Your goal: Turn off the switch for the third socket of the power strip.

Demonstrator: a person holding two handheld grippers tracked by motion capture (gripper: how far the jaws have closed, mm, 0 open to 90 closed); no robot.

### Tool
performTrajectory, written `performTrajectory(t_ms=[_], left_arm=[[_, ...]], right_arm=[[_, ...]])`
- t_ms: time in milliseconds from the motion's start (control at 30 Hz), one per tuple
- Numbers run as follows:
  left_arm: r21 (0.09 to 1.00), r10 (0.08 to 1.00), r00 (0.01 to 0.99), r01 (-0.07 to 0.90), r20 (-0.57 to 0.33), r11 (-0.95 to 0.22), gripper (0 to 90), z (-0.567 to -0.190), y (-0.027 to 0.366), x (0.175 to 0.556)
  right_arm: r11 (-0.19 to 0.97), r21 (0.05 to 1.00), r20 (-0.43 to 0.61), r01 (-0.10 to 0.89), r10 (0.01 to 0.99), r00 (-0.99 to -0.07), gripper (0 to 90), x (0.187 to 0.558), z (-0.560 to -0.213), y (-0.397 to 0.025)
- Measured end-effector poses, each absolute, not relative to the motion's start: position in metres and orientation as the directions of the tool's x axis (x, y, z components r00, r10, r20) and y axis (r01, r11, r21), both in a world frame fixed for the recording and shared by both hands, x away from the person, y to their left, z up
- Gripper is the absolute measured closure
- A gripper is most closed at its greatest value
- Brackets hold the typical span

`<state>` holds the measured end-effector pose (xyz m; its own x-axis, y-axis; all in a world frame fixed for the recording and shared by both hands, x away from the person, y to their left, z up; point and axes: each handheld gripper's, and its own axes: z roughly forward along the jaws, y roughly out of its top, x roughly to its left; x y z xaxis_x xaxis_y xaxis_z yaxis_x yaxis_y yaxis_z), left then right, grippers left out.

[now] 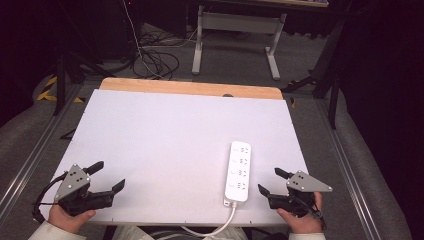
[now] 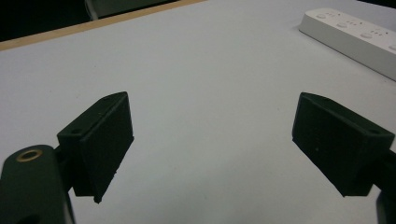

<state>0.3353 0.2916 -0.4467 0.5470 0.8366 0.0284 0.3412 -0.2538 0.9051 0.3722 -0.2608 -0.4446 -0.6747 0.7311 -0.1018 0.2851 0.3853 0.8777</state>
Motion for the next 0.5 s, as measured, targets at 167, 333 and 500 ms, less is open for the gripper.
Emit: performTrajectory(t_ms=[167,333,500], left_arm=[[0.903,0.836,0.547,0.336,0.045,-0.268,13.0,-0.446,0.29,0.334],[0.902,0.834,0.548,0.332,0.054,-0.277,12.6,-0.447,0.288,0.334],[0.899,0.833,0.55,0.33,0.064,-0.286,12.5,-0.447,0.287,0.333]], right_arm=[[0.393,0.875,-0.11,0.283,0.73,-0.675,24.1,0.372,-0.443,-0.259],[0.389,0.877,-0.104,0.28,0.724,-0.682,27.2,0.372,-0.435,-0.255],[0.398,0.877,-0.115,0.267,0.716,-0.689,30.2,0.375,-0.424,-0.251]])
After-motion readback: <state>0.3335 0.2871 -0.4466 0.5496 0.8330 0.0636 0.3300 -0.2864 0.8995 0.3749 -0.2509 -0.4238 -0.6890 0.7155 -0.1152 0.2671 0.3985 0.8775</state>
